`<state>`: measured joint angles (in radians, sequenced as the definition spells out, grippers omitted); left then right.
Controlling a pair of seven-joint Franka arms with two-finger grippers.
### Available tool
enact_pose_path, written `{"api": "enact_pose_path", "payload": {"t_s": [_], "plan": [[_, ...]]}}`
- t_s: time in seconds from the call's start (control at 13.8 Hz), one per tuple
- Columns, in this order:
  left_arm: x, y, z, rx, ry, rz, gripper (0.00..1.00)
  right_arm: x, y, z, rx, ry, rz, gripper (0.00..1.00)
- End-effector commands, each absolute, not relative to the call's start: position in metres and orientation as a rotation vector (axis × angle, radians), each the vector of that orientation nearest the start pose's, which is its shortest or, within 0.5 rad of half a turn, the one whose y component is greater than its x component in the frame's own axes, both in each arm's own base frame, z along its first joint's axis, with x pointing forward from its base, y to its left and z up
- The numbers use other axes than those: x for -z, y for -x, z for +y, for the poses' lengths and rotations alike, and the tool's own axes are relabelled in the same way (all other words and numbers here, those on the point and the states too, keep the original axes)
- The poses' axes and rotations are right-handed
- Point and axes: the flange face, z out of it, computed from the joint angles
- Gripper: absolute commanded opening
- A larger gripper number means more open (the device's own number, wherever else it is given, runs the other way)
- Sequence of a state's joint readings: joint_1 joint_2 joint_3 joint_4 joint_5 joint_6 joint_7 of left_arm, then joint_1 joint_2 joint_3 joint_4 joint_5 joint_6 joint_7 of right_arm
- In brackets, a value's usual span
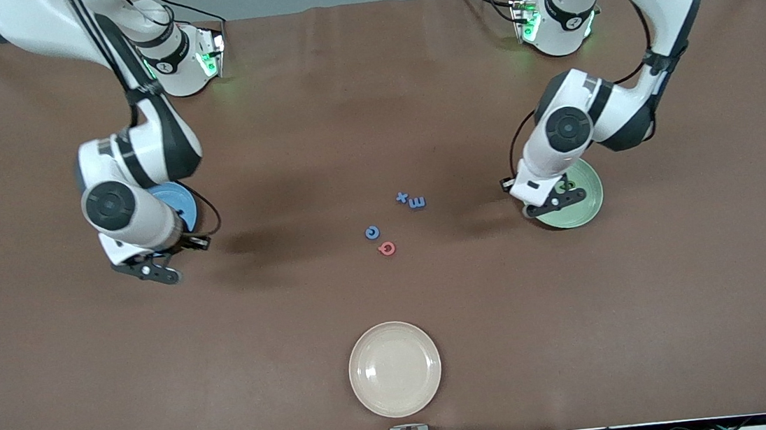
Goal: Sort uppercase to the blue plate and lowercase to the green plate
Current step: 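Carry the u and Z to the green and blue plates, releasing them, then move both grippers back to the blue m and blue c letters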
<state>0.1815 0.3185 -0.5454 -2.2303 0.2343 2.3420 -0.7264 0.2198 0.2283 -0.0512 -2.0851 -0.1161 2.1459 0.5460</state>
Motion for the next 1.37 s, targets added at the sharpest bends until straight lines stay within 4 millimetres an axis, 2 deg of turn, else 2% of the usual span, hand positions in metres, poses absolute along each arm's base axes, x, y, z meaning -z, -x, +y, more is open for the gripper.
{"api": "enact_pose_path", "payload": {"t_s": [0.0, 0.29, 0.43, 0.51, 0.58, 0.65, 0.8, 0.87, 1.01, 1.08, 1.16, 1.3], "plan": [[-0.236, -0.482, -0.161, -0.154, 3.064, -0.226, 0.06, -0.310, -0.512, 0.050, -0.168, 3.247, 0.428, 0.00], [-0.217, -0.473, -0.120, -0.149, 3.046, -0.155, 0.07, -0.289, -0.494, -0.021, -0.171, 3.223, 0.378, 0.01], [-0.209, -0.464, -0.119, -0.164, 3.045, -0.142, 0.08, -0.280, -0.487, -0.032, -0.193, 3.220, 0.367, 0.07], [-0.206, -0.460, -0.119, -0.166, 3.049, -0.139, 0.08, -0.278, -0.486, -0.032, -0.203, 3.220, 0.367, 0.26], [-0.203, -0.456, -0.119, -0.168, 3.052, -0.138, 0.09, -0.277, -0.486, -0.032, -0.208, 3.220, 0.367, 0.69], [-0.201, -0.455, -0.117, -0.169, 3.053, -0.139, 0.09, -0.277, -0.486, -0.032, -0.210, 3.220, 0.367, 1.00], [-0.200, -0.453, -0.116, -0.175, 3.051, -0.141, 0.15, -0.278, -0.487, -0.032, -0.210, 3.215, 0.377, 1.00], [-0.200, -0.453, -0.116, -0.175, 3.051, -0.138, 0.33, -0.279, -0.487, -0.029, -0.205, 3.213, 0.385, 1.00], [-0.202, -0.455, -0.116, -0.167, 3.054, -0.126, 0.73, -0.282, -0.490, -0.008, -0.209, 3.198, 0.445, 1.00], [-0.204, -0.457, -0.117, -0.160, 3.055, -0.124, 0.79, -0.287, -0.492, 0.012, -0.197, 3.187, 0.487, 1.00], [-0.213, -0.461, -0.119, -0.123, 3.051, -0.130, 0.80, -0.293, -0.495, 0.039, -0.191, 3.174, 0.538, 1.00], [-0.239, -0.468, -0.150, -0.063, 3.052, -0.077, 0.89, -0.309, -0.503, 0.092, -0.142, 3.146, 0.654, 1.00]]}}
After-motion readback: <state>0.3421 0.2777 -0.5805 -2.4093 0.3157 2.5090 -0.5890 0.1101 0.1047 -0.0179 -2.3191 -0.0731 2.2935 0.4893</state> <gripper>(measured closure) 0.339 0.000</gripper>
